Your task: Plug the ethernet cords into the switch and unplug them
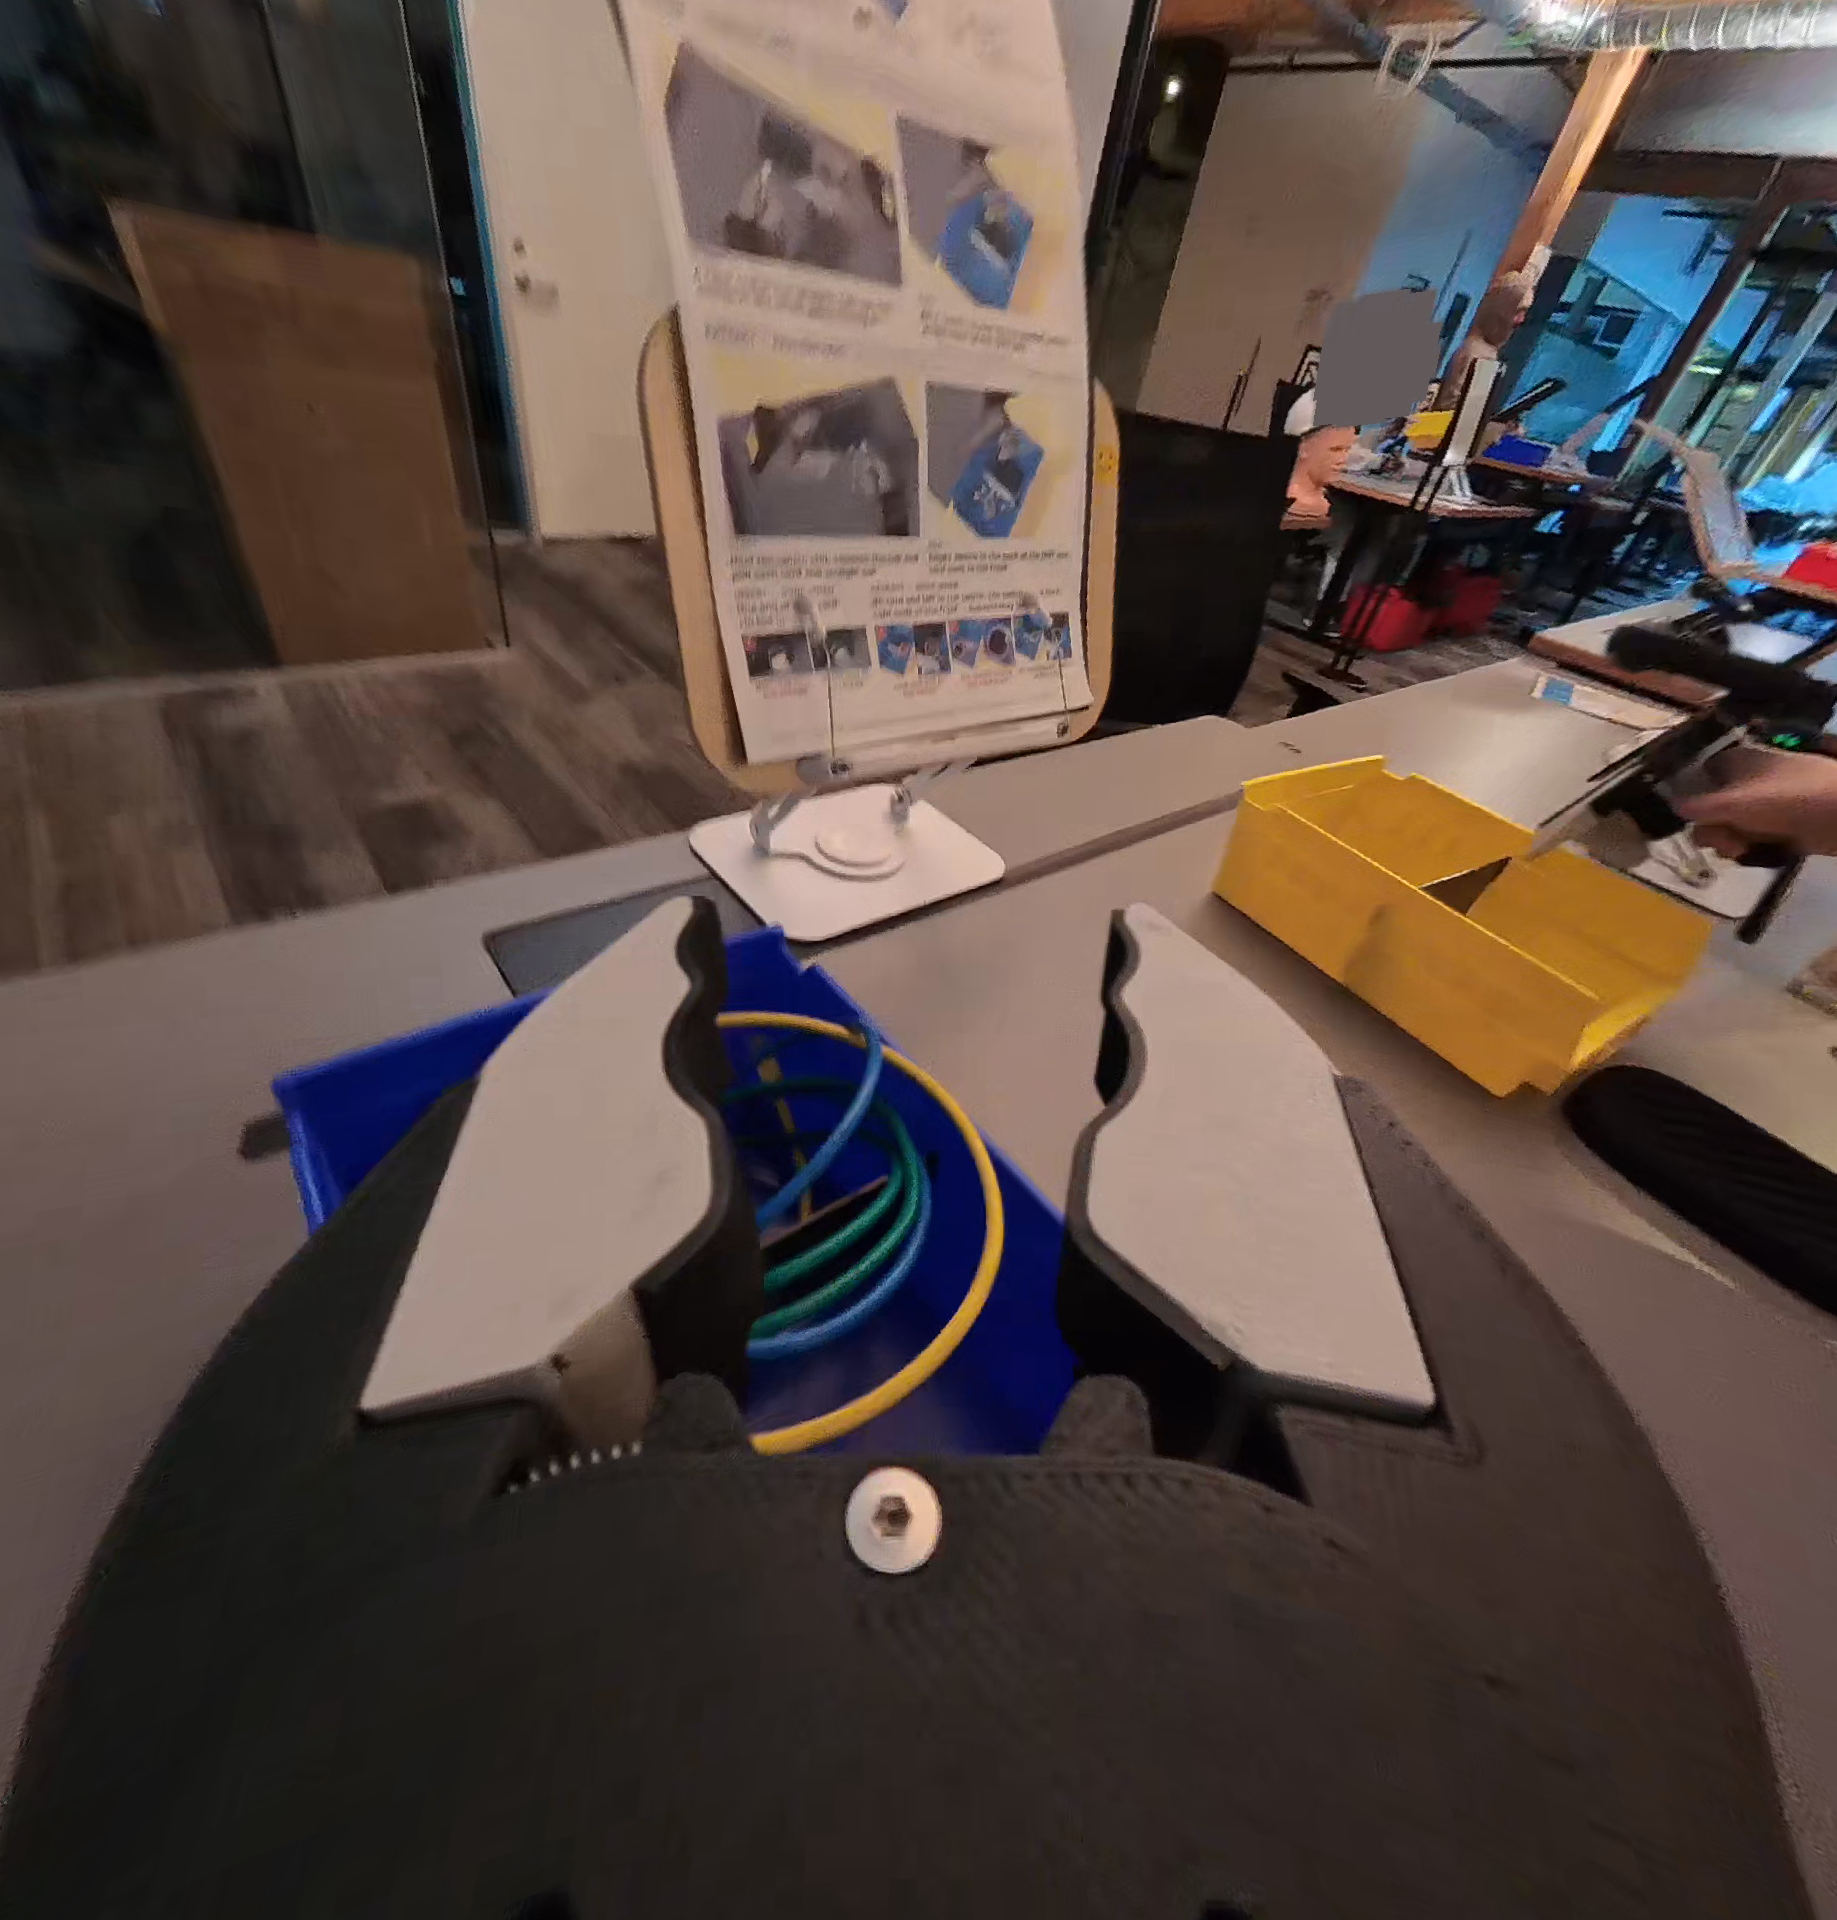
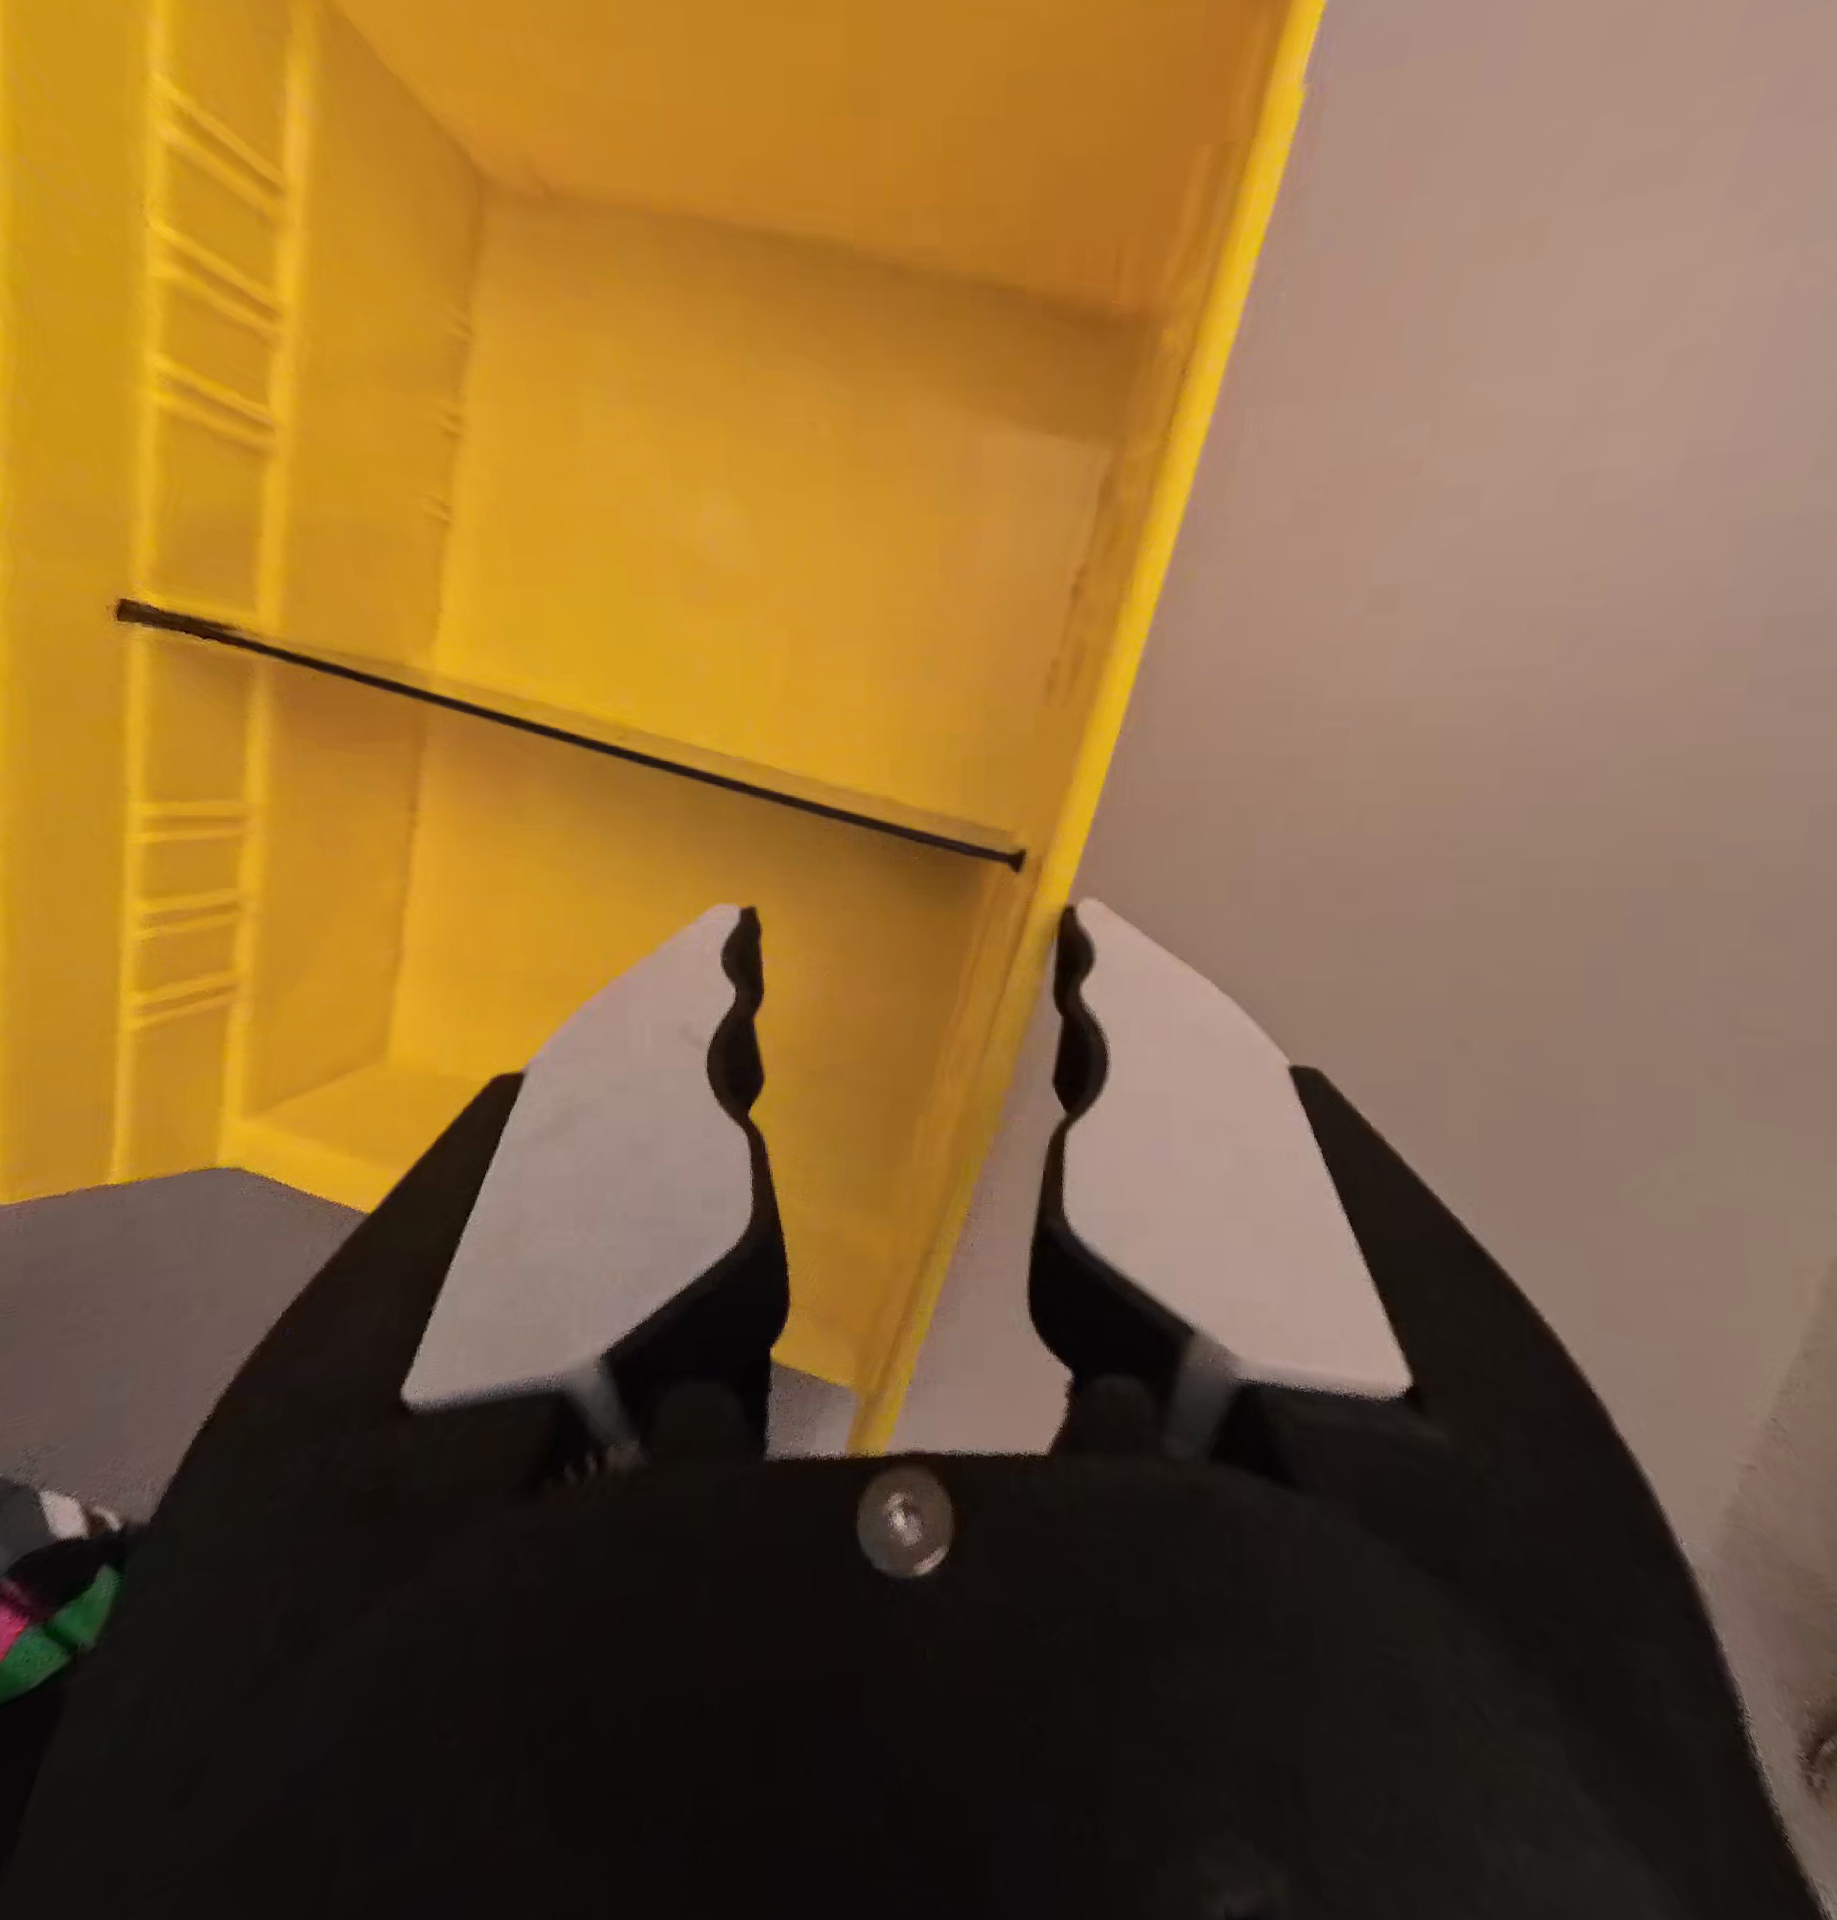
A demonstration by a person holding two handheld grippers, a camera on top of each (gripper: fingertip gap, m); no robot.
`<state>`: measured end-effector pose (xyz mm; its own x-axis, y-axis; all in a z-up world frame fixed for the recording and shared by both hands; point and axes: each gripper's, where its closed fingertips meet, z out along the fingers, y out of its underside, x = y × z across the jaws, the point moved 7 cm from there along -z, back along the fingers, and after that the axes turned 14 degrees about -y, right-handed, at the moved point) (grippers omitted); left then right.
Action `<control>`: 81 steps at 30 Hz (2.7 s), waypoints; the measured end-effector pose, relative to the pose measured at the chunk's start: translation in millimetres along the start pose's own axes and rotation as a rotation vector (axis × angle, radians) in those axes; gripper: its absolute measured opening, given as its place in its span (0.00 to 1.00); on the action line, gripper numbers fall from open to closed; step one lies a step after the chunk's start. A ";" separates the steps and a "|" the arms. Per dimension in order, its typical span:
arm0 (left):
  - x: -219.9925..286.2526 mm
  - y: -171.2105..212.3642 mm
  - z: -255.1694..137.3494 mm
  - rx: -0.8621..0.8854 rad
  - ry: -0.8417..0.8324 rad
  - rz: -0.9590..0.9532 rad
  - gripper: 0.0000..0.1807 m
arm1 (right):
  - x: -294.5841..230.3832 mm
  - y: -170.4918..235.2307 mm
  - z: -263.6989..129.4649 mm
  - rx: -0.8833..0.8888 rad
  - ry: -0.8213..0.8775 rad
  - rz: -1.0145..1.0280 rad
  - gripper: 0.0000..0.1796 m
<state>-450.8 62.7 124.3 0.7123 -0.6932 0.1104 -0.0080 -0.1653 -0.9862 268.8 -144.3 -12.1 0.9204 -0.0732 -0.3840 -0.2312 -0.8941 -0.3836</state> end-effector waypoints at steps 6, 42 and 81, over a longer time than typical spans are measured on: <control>27.9 -4.3 -5.7 0.088 -0.158 0.271 0.45 | -30.6 -22.3 -38.4 0.374 0.043 -0.143 0.31; 38.2 85.0 97.0 -0.806 -0.329 0.772 0.04 | -122.4 -76.1 -25.0 0.561 -0.426 -0.375 0.26; 161.4 -213.5 27.8 0.061 -0.610 0.810 0.03 | -173.2 -61.1 -58.9 0.671 -0.501 -0.603 0.24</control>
<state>-314.6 5.6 349.2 0.7457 -0.1017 -0.6585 -0.6232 0.2433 -0.7433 142.1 -103.0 127.3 0.7404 0.6353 -0.2193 -0.0445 -0.2793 -0.9592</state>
